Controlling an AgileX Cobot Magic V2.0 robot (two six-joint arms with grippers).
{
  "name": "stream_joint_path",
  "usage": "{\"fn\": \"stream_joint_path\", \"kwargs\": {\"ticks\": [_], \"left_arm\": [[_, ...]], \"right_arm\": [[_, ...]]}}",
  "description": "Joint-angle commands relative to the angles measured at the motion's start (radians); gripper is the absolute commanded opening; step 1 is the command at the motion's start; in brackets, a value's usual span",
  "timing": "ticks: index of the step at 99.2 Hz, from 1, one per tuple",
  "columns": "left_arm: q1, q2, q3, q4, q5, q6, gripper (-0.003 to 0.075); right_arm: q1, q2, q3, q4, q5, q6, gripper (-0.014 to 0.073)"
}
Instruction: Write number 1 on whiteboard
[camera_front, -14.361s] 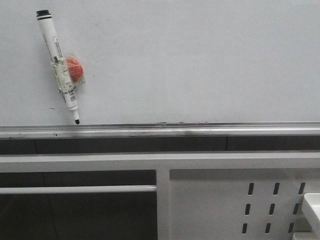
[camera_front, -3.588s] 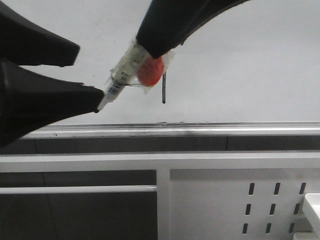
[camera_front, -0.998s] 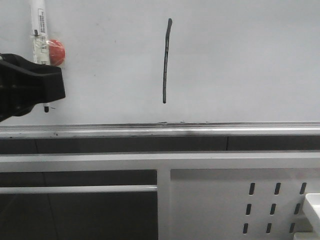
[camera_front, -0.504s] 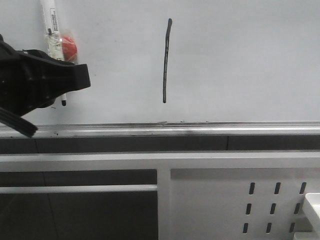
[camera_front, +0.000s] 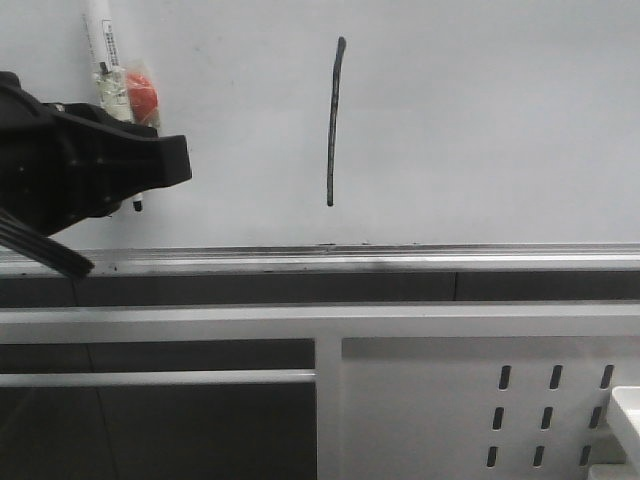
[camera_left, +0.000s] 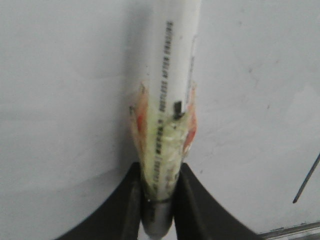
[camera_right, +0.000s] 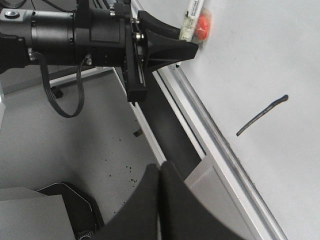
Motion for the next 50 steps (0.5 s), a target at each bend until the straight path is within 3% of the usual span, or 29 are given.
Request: {"fn": "stream_joint_path", "kwargs": {"ticks": [1, 10, 26, 50], "left_arm": [[-0.003, -0.022, -0.015, 0.006, -0.111, -0.004, 0.0239], [-0.003, -0.022, -0.01, 0.011, -0.113, -0.004, 0.0305], [-0.014, -0.027, 0.028, 0.033, -0.181, -0.004, 0.0305], [-0.13, -0.059, 0.106, -0.024, -0.265, -0.002, 0.0305]], "right_arm": [[-0.006, -0.017, -0.03, 0.006, -0.053, 0.0, -0.0069], [-0.006, -0.017, -0.03, 0.006, -0.051, 0.0, -0.0069], [-0.006, -0.017, -0.03, 0.006, -0.049, 0.0, -0.0069], [-0.006, -0.019, -0.03, 0.006, -0.042, 0.0, -0.0069]]}}
